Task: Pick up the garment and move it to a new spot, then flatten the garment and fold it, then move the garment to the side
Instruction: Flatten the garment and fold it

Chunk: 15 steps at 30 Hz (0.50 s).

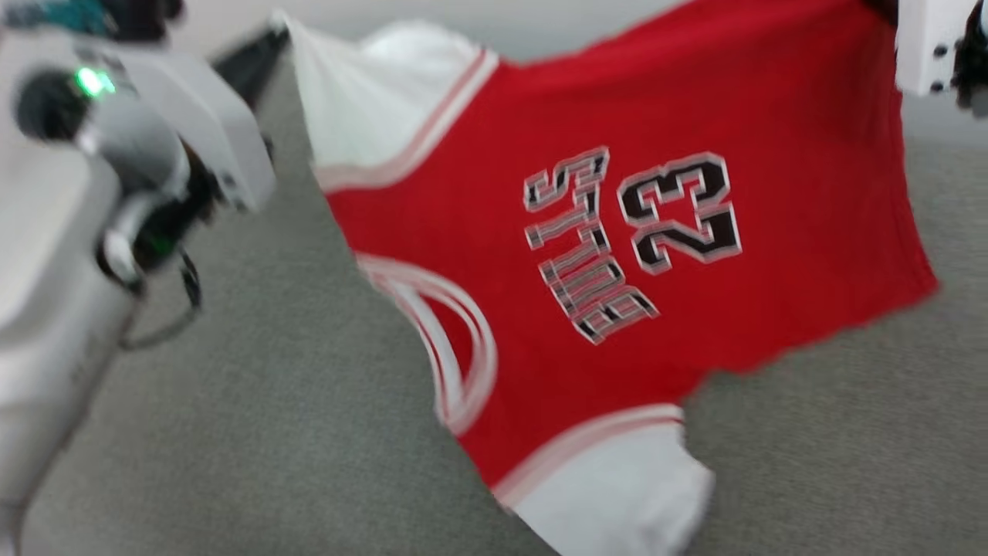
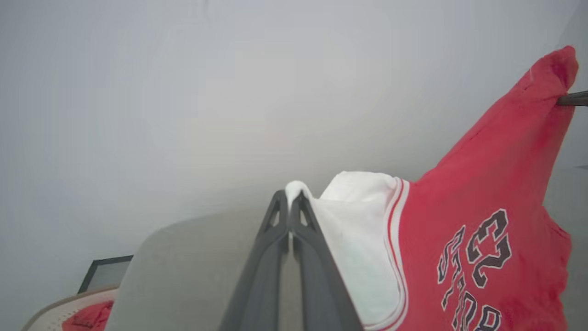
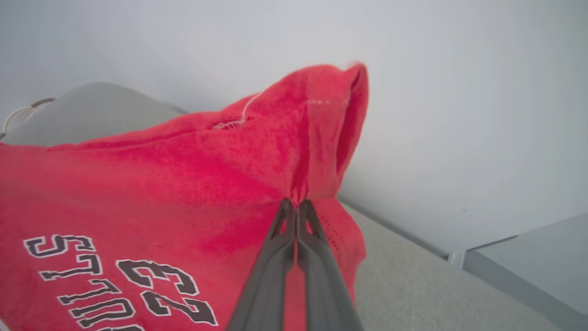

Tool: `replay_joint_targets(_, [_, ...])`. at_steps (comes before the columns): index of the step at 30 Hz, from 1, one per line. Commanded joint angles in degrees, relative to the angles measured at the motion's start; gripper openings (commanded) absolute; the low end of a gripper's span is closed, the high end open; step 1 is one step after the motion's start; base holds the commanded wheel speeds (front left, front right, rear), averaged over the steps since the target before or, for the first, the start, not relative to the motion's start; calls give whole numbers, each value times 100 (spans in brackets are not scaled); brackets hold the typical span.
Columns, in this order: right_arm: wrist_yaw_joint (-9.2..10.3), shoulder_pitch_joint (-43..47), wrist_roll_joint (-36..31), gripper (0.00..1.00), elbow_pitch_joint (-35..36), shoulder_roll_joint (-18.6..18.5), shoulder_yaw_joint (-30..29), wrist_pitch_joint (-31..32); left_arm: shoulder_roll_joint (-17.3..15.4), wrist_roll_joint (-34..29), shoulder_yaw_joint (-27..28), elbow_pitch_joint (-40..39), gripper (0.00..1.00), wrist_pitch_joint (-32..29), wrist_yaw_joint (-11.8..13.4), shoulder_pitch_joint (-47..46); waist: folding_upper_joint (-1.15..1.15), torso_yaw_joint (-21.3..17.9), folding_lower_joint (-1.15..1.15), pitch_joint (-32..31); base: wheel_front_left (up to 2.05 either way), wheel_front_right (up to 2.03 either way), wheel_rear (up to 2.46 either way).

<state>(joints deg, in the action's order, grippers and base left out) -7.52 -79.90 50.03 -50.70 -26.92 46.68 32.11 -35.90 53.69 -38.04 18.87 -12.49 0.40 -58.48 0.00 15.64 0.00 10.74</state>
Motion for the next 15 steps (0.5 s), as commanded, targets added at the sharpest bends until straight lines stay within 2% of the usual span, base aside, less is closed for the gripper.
replay_joint_targets(1, [5, -119, -56, 0, -49, 54, -7, -219, -8, -58, 45, 207, 0, -44, -52, -281, 0, -265, 0, -207, 0, 0, 0])
replay_joint_targets(7, [6, -452, -213, 0, -333, 269, -102, -986, 115, -371, 41, 1186, 0, 28, -290, -1381, 0, -521, 0, -376, 0, 0, 0])
replay_joint_targets(15, [6, -785, -209, 0, -645, 510, -251, -1561, 347, -751, -15, 2350, 0, 455, -494, -2520, 0, -781, 0, -496, 0, 0, 0])
